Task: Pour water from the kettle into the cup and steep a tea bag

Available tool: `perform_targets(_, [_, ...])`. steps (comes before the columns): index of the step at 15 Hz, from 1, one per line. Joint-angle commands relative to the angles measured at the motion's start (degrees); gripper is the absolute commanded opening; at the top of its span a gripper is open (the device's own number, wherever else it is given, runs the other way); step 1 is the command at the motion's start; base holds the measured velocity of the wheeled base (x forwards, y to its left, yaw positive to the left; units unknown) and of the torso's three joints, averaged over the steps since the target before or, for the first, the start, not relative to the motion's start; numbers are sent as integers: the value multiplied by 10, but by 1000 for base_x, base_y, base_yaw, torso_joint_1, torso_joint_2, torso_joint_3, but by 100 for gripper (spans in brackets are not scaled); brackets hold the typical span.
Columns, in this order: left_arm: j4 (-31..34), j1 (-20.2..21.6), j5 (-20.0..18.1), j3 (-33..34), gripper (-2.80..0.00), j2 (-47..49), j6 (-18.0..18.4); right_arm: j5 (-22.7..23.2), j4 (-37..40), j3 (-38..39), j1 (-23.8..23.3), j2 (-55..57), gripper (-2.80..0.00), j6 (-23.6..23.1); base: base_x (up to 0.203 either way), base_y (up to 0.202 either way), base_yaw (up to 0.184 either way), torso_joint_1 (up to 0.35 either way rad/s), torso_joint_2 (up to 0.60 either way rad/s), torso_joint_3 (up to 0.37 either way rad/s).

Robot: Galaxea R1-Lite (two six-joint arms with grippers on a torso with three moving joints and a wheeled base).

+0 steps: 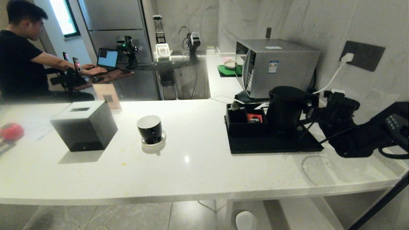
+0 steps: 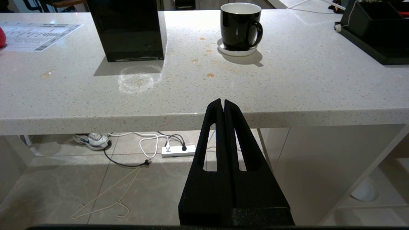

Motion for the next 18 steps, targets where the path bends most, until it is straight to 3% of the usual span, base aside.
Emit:
perform_targets(1, [0, 0, 0, 0, -280, 0, 0, -1, -6, -18, -3, 15, 0, 1, 0, 0, 0, 0, 0, 0])
perform_targets(5, [0, 0, 0, 0, -280, 0, 0, -1, -5, -57, -11, 29, 0, 1, 0, 0, 0, 0, 0, 0])
perform_targets(18, [0, 0, 0, 0, -280, 0, 0, -1, -11, -82, -11, 48, 0, 0, 0, 0, 0, 0, 0, 0])
